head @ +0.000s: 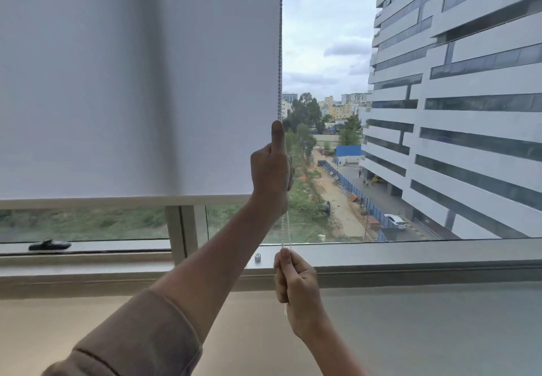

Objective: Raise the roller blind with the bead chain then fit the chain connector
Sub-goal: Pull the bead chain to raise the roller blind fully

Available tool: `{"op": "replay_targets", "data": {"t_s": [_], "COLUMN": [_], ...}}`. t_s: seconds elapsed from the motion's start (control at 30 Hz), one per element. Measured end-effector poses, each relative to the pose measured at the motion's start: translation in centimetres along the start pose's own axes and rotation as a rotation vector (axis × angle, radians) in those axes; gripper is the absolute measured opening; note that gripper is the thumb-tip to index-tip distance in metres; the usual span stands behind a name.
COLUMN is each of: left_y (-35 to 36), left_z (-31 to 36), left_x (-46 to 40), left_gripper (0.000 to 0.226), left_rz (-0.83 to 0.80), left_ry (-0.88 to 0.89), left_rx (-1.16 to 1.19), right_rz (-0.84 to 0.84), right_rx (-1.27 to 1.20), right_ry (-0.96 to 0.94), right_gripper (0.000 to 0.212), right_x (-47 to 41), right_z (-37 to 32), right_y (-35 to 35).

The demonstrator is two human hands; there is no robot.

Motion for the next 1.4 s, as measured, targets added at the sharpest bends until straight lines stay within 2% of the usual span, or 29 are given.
{"op": "replay_targets", "data": {"t_s": [0.17, 0.3, 0.37, 0.43, 0.5, 0.57, 0.67, 0.77, 0.93, 1.03, 1.2, 1.3, 1.4], "left_y": [-1.4, -2.1, -2.4, -2.8, -3.2, -3.5, -3.9, -4.4, -4.9, -5.3, -6.0, -6.5, -6.9], "left_z": [-2.1, -3.5, -4.2, -4.9, -5.4, -5.9, -6.6, -7.3, -8.3, -9.0, -9.7, -10.4, -10.7], "left_x": [1.6, 2.8, 3.4, 4.0, 4.4, 4.9, 5.6, 6.2, 7.3, 7.7, 8.4, 8.9, 9.5], "left_gripper": [0.067, 0.069, 0.070, 0.069, 0.069, 0.071, 0.069, 0.077, 0.074, 0.088, 0.079, 0.091, 0.090], "left_rz": [0.020, 0.022, 0.032, 0.050, 0.053, 0.039, 0.032, 0.028, 0.029, 0.024, 0.025, 0.015, 0.030], "left_ry": [0.016, 0.016, 0.007, -0.001, -0.007, -0.027, -0.055, -0.033, -0.032, -0.040, -0.027, -0.060, -0.110], "left_rx": [-0.019, -0.015, -0.001, 0.015, 0.016, 0.031, 0.043, 0.039, 0.012, 0.010, -0.029, -0.028, -0.021], "right_rz": [-0.085, -0.079, -0.061, -0.055, -0.060, -0.079, -0.118, -0.162, -0.125, -0.088, -0.078, -0.036, -0.018], "right_rx": [0.103, 0.241, 0.178, 0.060, -0.001, -0.001, -0.012, -0.056, -0.122, -0.159, -0.145, -0.136, -0.143], "right_ry": [0.019, 0.060, 0.032, -0.032, -0.084, -0.105, -0.126, -0.130, -0.079, -0.064, -0.079, -0.117, -0.120], "right_gripper": [0.038, 0.031, 0.031, 0.050, 0.058, 0.051, 0.026, 0.029, 0.034, 0.035, 0.039, 0.039, 0.039], "right_x": [-0.2, -2.0, -3.5, -5.0, -6.3, -7.4, -9.2, -10.5, -11.9, -12.5, -12.5, -12.0, -11.5], "right_z": [1.1, -1.8, -4.1, -6.9, -9.7, -12.4, -16.5, -20.6, -25.4, -26.8, -26.6, -25.7, -24.6], "right_y": [-1.0, -1.5, -1.6, -1.6, -1.5, -0.9, 0.8, 2.6, 4.9, 5.6, 6.5, 6.7, 6.6]}}
Point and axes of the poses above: each hand's wrist, its own x-axis away from the middle knuckle, its own y-axis out of the palm, z = x × y, the point moved 2 cm from there along -x, towards the middle knuckle, and after that the axes turned 8 degrees about x, right-handed, at the moved point
